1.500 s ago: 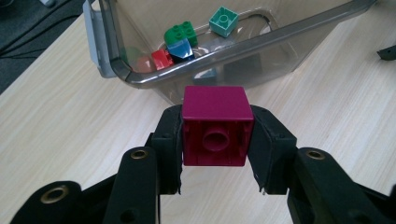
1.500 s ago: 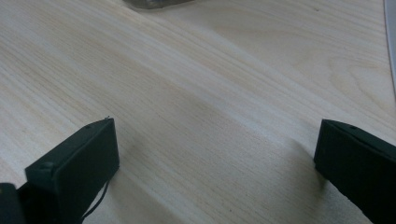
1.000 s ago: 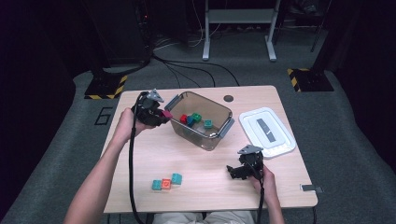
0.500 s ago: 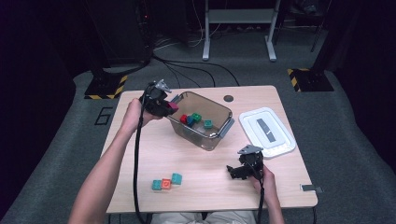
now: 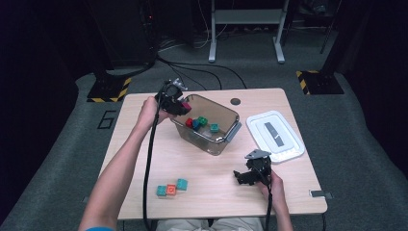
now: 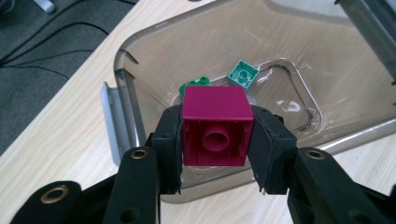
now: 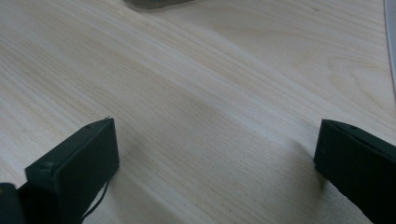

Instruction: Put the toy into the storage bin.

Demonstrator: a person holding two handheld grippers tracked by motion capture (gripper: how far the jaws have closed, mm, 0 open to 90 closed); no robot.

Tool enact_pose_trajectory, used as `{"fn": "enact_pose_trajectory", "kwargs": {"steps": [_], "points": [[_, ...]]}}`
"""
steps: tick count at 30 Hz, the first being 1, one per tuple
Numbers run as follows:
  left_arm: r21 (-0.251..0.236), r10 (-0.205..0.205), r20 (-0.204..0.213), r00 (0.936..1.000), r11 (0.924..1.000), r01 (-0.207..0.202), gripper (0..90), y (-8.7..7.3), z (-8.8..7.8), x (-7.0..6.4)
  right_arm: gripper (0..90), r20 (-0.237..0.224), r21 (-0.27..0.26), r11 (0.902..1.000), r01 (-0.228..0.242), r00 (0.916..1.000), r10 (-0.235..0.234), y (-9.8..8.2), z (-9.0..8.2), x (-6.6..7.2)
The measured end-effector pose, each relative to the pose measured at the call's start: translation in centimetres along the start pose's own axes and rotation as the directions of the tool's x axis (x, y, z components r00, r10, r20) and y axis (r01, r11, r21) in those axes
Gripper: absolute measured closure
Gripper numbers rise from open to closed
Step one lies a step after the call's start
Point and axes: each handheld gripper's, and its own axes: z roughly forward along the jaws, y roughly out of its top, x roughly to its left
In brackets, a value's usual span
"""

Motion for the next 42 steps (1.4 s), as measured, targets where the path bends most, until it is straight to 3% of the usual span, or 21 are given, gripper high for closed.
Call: {"fn": "enact_pose_trajectory", "kwargs": {"steps": [13, 18, 19, 22, 25, 30, 42], "points": [[0.056, -0.053, 0.008, 0.9986, 0.9971, 0.052, 58.5, 0.8, 3.7, 0.5, 0.0, 0.0, 0.0, 1.0, -0.002, 1.0, 0.002, 0.0, 0.0, 0.0], [0.068, -0.071, 0.031, 0.997, 0.9953, 0.069, 58.1, 1.0, 5.0, 0.5, 0.0, -0.001, 0.002, 1.0, -0.003, 1.0, 0.003, 0.0, 0.0, 0.0], [0.069, -0.082, 0.03, 0.9961, 0.9944, 0.08, 56.1, 1.0, 5.2, 0.5, 0.0, -0.001, 0.002, 1.0, -0.003, 1.0, 0.003, 0.0, 0.0, 0.0], [0.072, -0.099, 0.022, 0.9948, 0.9926, 0.098, 38.4, 1.0, 5.4, 0.3, 0.0, -0.002, 0.001, 1.0, 0.0, 1.0, 0.0, 0.0, 0.0, 0.0], [0.065, -0.108, 0.017, 0.994, 0.9922, 0.106, 25.3, 0.9, 5.0, 0.2, 0.0, -0.002, 0.001, 1.0, 0.0, 1.0, 0.0, 0.0, 0.0, 0.0], [0.044, -0.101, 0.019, 0.9947, 0.994, 0.1, 17.0, 0.4, 3.7, -0.2, 0.0, 0.0, 0.001, 1.0, -0.003, 1.0, 0.003, 0.0, 0.0, 0.0], [-0.009, -0.043, -0.009, 0.9991, 0.9991, 0.043, 12.9, -1.9, -1.2, -1.4, 0.0, 0.0, 0.0, 1.0, -0.001, 1.0, 0.001, 0.0, 0.0, 0.0]]}}
